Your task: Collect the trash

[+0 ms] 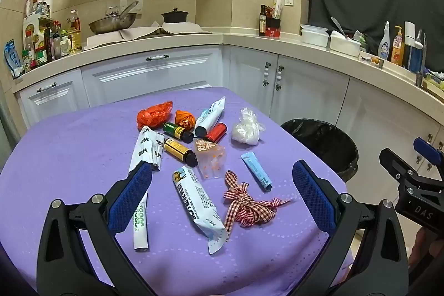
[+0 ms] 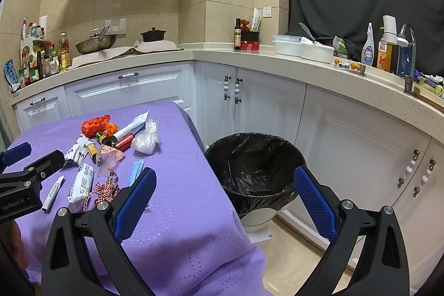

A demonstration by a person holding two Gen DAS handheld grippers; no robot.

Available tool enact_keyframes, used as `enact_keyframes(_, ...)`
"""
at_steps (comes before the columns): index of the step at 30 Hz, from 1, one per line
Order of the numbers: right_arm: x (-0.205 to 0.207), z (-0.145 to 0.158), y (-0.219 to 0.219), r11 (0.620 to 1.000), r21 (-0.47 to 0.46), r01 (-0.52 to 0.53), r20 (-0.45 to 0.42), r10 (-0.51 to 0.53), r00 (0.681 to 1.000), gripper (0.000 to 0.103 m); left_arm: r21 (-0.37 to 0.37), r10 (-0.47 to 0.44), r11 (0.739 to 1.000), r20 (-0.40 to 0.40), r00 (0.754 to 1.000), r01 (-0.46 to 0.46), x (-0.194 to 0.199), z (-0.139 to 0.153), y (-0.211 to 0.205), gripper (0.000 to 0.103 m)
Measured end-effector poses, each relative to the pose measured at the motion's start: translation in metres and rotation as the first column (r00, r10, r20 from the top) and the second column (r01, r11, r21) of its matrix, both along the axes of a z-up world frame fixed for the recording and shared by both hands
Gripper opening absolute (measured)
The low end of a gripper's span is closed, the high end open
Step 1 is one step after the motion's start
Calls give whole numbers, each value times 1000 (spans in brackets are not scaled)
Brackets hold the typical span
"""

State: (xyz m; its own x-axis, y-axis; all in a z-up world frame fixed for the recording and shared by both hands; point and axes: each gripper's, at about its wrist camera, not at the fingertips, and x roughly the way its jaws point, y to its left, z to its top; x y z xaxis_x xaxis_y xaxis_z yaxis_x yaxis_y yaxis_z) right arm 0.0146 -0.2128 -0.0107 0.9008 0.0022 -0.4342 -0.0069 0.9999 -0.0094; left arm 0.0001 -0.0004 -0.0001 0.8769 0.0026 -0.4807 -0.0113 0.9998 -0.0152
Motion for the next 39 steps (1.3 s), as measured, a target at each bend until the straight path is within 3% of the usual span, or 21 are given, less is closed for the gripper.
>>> enact_keyframes(39,-1,2,-4,1000,3,3,3,-3,1000,97,-6,4,1000,2,1000,-4,-1,0,-4,99)
